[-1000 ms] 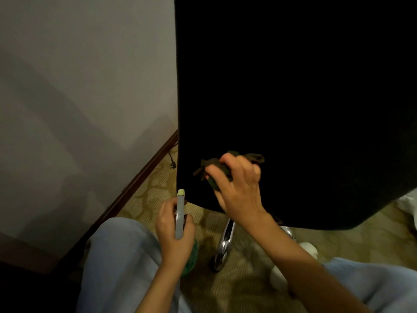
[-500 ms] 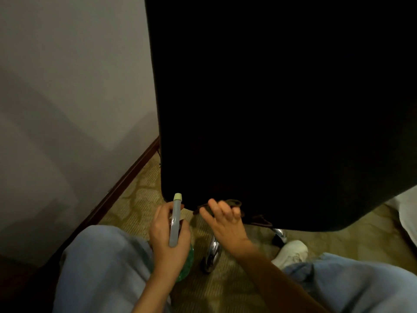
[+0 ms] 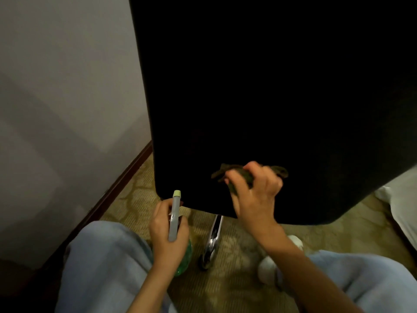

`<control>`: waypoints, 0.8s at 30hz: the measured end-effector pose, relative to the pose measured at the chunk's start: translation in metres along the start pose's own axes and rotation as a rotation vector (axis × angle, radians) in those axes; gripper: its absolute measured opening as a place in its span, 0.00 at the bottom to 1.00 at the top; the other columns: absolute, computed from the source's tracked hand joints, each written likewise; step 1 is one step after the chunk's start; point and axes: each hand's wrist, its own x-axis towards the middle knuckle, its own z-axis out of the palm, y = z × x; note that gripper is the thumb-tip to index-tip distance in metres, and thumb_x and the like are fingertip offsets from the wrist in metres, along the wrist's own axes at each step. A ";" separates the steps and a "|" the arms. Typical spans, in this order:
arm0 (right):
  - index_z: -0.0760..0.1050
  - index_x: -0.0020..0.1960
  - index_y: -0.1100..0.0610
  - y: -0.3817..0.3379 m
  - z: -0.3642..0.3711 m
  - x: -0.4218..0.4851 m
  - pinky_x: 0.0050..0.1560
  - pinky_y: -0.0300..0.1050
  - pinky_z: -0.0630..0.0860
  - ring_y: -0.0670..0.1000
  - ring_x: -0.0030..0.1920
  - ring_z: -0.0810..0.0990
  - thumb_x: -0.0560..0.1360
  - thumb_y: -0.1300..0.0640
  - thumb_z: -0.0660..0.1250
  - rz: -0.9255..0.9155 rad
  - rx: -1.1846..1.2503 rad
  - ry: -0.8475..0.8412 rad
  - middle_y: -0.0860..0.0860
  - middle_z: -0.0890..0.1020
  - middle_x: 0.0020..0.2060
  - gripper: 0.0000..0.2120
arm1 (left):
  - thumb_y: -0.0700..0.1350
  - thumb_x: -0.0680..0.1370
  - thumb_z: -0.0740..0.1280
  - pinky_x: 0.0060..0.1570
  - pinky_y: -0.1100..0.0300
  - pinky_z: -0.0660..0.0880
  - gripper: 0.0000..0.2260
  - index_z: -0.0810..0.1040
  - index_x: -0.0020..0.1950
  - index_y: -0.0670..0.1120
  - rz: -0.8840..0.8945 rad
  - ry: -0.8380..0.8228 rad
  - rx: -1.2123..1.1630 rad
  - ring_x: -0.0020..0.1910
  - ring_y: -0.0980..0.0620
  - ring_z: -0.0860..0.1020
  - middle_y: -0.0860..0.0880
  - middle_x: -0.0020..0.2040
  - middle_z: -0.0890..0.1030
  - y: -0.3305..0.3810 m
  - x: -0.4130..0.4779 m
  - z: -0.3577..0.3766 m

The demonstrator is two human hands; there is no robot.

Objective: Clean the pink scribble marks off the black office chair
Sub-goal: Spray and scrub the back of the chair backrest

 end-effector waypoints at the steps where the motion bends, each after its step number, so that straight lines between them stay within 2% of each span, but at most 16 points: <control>1: 0.70 0.55 0.51 0.006 0.003 0.007 0.51 0.52 0.63 0.57 0.54 0.66 0.73 0.53 0.66 0.042 -0.003 0.035 0.55 0.66 0.55 0.12 | 0.26 0.70 0.67 0.33 0.71 0.69 0.16 0.73 0.49 0.45 0.009 0.001 0.001 0.36 0.56 0.73 0.51 0.39 0.72 0.001 -0.001 0.001; 3: 0.69 0.54 0.50 0.014 0.016 0.003 0.49 0.52 0.62 0.56 0.53 0.65 0.72 0.53 0.66 0.033 -0.071 0.045 0.54 0.66 0.55 0.12 | 0.27 0.70 0.67 0.34 0.72 0.68 0.16 0.74 0.48 0.45 0.021 -0.007 -0.007 0.36 0.57 0.73 0.51 0.39 0.72 0.000 -0.001 0.003; 5: 0.67 0.54 0.49 0.015 0.030 -0.023 0.46 0.50 0.61 0.55 0.52 0.65 0.68 0.54 0.65 -0.084 -0.158 -0.010 0.53 0.66 0.55 0.16 | 0.29 0.70 0.66 0.34 0.72 0.69 0.14 0.74 0.49 0.46 0.045 -0.016 -0.007 0.36 0.56 0.73 0.51 0.39 0.72 -0.002 0.000 0.006; 9: 0.66 0.57 0.48 0.012 0.047 -0.103 0.45 0.47 0.60 0.52 0.52 0.66 0.64 0.56 0.60 -0.253 -0.138 -0.226 0.50 0.67 0.56 0.21 | 0.38 0.68 0.64 0.35 0.70 0.70 0.12 0.73 0.50 0.49 0.053 -0.030 -0.032 0.37 0.55 0.74 0.52 0.40 0.73 -0.002 0.000 0.010; 13: 0.67 0.60 0.52 0.014 0.049 -0.161 0.47 0.47 0.62 0.51 0.56 0.68 0.66 0.55 0.56 -0.365 -0.105 -0.495 0.51 0.68 0.60 0.22 | 0.37 0.68 0.64 0.35 0.71 0.71 0.12 0.73 0.50 0.46 0.078 -0.057 -0.048 0.37 0.56 0.74 0.52 0.41 0.73 -0.001 -0.002 0.010; 15: 0.68 0.57 0.52 0.005 0.040 -0.174 0.51 0.49 0.64 0.54 0.58 0.68 0.67 0.57 0.57 -0.350 -0.103 -0.556 0.53 0.68 0.60 0.19 | 0.36 0.68 0.64 0.36 0.72 0.71 0.12 0.73 0.50 0.46 0.095 -0.063 -0.060 0.38 0.58 0.74 0.51 0.41 0.74 0.001 -0.004 0.009; 17: 0.69 0.55 0.52 -0.003 0.029 -0.169 0.53 0.50 0.64 0.56 0.58 0.69 0.66 0.58 0.64 -0.315 -0.076 -0.538 0.55 0.69 0.59 0.17 | 0.35 0.67 0.64 0.38 0.72 0.71 0.13 0.73 0.50 0.46 0.100 -0.066 -0.058 0.39 0.59 0.74 0.51 0.41 0.74 0.001 -0.005 0.009; 19: 0.69 0.56 0.52 0.001 0.013 -0.142 0.53 0.52 0.63 0.58 0.57 0.68 0.59 0.59 0.74 -0.236 -0.032 -0.487 0.56 0.69 0.58 0.28 | 0.36 0.67 0.64 0.40 0.73 0.70 0.13 0.74 0.50 0.45 0.099 -0.071 -0.039 0.41 0.59 0.75 0.51 0.42 0.75 0.001 -0.006 0.012; 20: 0.68 0.57 0.53 0.008 0.003 -0.124 0.52 0.51 0.63 0.58 0.56 0.68 0.56 0.60 0.76 -0.172 -0.020 -0.436 0.57 0.69 0.57 0.32 | 0.36 0.67 0.64 0.41 0.74 0.70 0.13 0.74 0.51 0.45 0.107 -0.077 -0.030 0.42 0.60 0.75 0.50 0.42 0.75 0.001 -0.007 0.013; 21: 0.68 0.57 0.53 0.017 -0.007 -0.103 0.53 0.50 0.62 0.59 0.56 0.67 0.57 0.60 0.75 -0.109 -0.002 -0.354 0.57 0.68 0.56 0.31 | 0.36 0.67 0.64 0.41 0.74 0.69 0.13 0.74 0.51 0.45 0.114 -0.084 -0.025 0.42 0.60 0.74 0.50 0.42 0.74 0.002 -0.009 0.014; 24: 0.70 0.56 0.53 0.049 -0.033 -0.041 0.59 0.47 0.59 0.59 0.54 0.66 0.76 0.53 0.62 0.133 0.086 -0.070 0.57 0.66 0.55 0.09 | 0.37 0.67 0.64 0.38 0.73 0.69 0.13 0.74 0.51 0.46 0.107 -0.115 -0.044 0.39 0.59 0.74 0.49 0.41 0.74 0.001 -0.014 0.019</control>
